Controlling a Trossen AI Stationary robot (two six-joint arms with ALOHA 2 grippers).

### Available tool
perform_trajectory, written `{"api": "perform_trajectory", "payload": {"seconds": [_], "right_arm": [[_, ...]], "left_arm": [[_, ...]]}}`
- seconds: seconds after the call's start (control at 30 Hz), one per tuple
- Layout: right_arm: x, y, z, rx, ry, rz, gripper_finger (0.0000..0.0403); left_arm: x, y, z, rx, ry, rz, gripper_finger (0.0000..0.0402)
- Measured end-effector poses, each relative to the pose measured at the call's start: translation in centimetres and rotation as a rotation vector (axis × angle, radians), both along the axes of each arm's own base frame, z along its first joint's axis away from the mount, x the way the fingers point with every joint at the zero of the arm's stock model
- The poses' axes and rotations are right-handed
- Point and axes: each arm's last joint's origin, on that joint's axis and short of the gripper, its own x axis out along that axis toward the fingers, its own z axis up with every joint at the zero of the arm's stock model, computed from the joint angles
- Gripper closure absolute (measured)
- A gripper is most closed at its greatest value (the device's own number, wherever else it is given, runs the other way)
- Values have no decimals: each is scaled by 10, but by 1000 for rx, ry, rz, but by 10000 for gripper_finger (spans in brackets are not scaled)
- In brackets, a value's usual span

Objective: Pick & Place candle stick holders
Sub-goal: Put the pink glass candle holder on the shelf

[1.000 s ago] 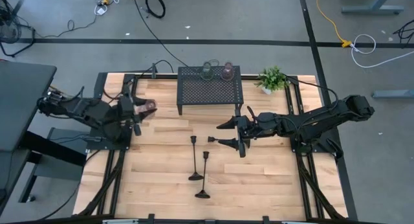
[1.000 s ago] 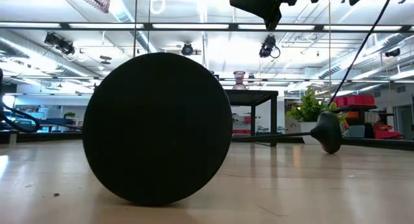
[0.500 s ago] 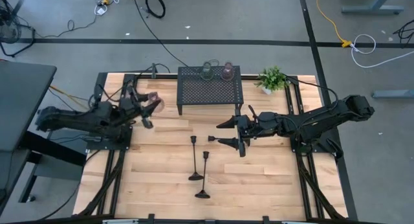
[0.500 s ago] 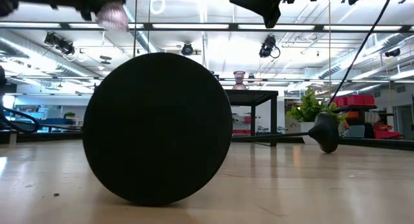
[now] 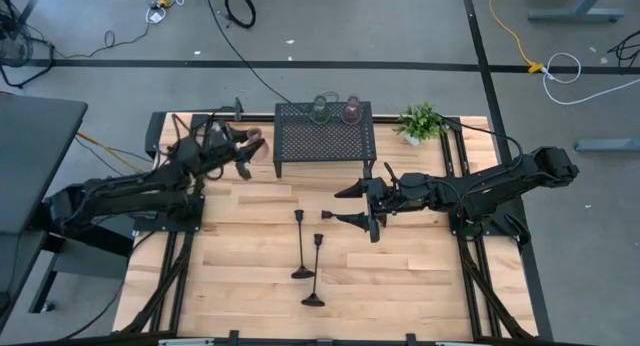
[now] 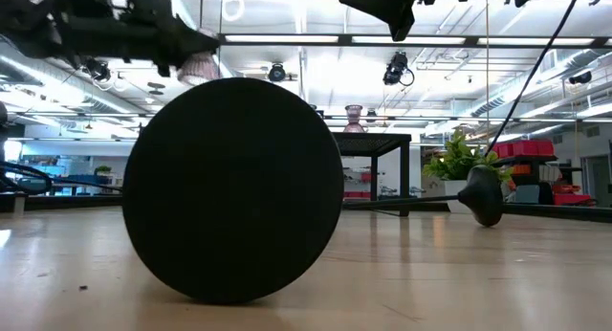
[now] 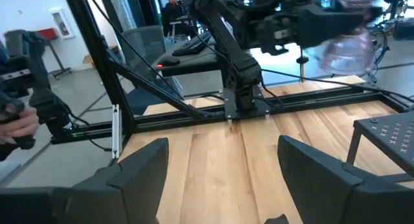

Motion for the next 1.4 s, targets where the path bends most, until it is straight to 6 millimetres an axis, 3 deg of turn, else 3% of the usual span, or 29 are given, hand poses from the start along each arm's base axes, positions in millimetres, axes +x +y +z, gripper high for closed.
{"api": "perform_trajectory", "payload": {"seconds": [0.3,0.67,0.87,1.4], "right_arm": [[0,0,0,-13,-3,1,117],[0,0,0,-36,-5,-5,117],[-1,4,0,-38,-1,9,117],[-1,4,-1,-68,5,10,117]], "left_arm": [[10,35,-13,-2,-50,-62,265],[55,75,-18,-2,43,-71,265],[60,101,-24,-31,46,-65,265],[87,140,-47,-68,68,-61,265]]}}
